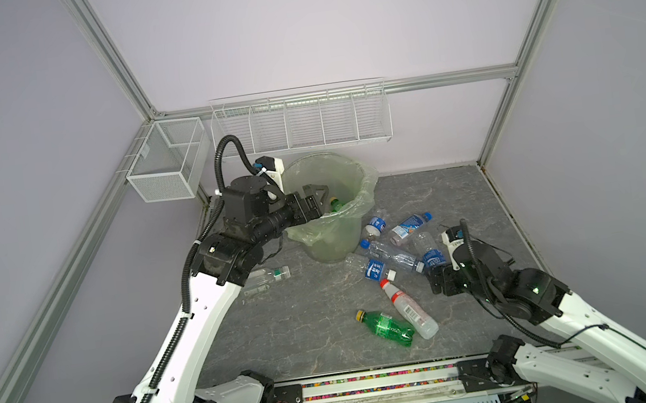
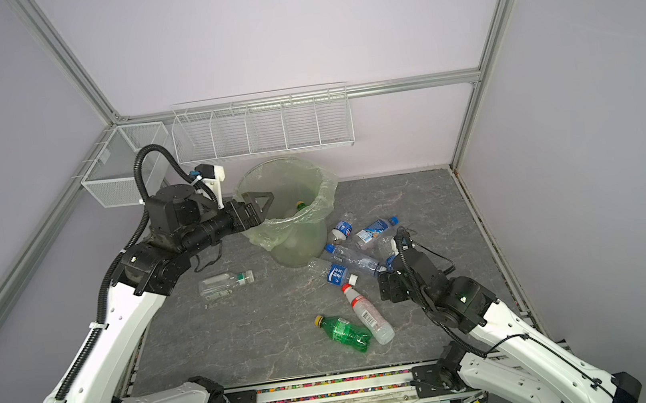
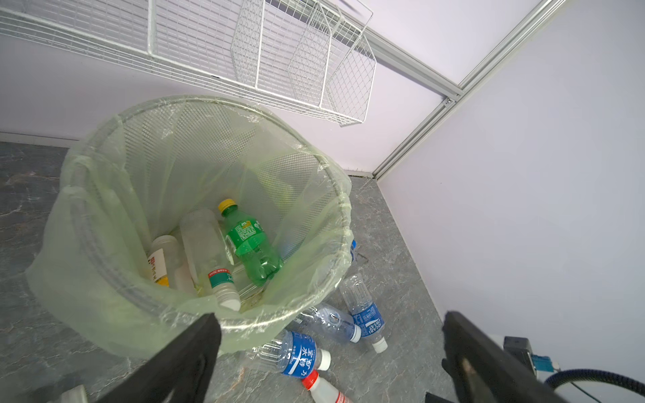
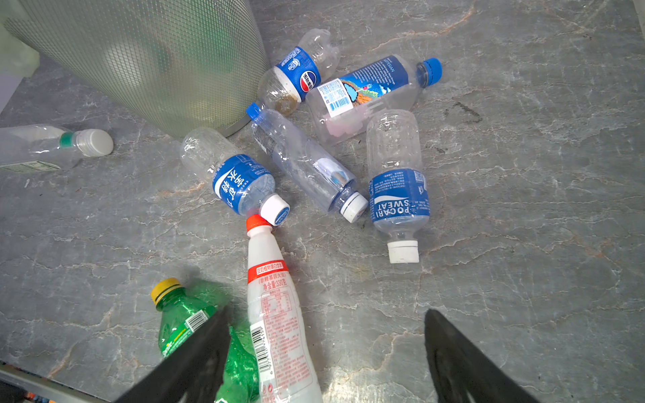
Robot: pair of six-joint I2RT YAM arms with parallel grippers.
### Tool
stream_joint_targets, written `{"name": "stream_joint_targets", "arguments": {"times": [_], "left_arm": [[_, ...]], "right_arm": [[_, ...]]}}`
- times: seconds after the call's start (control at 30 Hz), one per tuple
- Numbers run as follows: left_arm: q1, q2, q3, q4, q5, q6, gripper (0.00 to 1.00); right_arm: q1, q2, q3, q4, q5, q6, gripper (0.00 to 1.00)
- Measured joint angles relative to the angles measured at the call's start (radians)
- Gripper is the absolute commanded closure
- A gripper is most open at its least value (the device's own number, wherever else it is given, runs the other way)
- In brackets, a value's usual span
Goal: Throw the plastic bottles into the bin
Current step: 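Withdraw the left gripper from the bin while the right moves toward the second soda bottle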
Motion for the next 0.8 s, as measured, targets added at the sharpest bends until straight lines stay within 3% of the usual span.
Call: {"name": "stream_joint_targets", "arguments": {"times": [0.4,0.67,0.8], "left_arm": [[0.000,-0.207,-0.393,0.047,-0.017,0.015,0.01],[0.000,-0.291,-0.454,0.052,-0.044,0.016,0.01],[0.000,-0.332,-0.561,0.084,-0.048,-0.012,0.01]], "right_arm": [[0.000,0.158,0.000,0.027,-0.074,-0.015,0.12],[0.005,0.238,0.000,0.051,-0.102,-0.010,0.12],[0.023,0.239,0.000,0.069,-0.112,-0.001,0.12]]}}
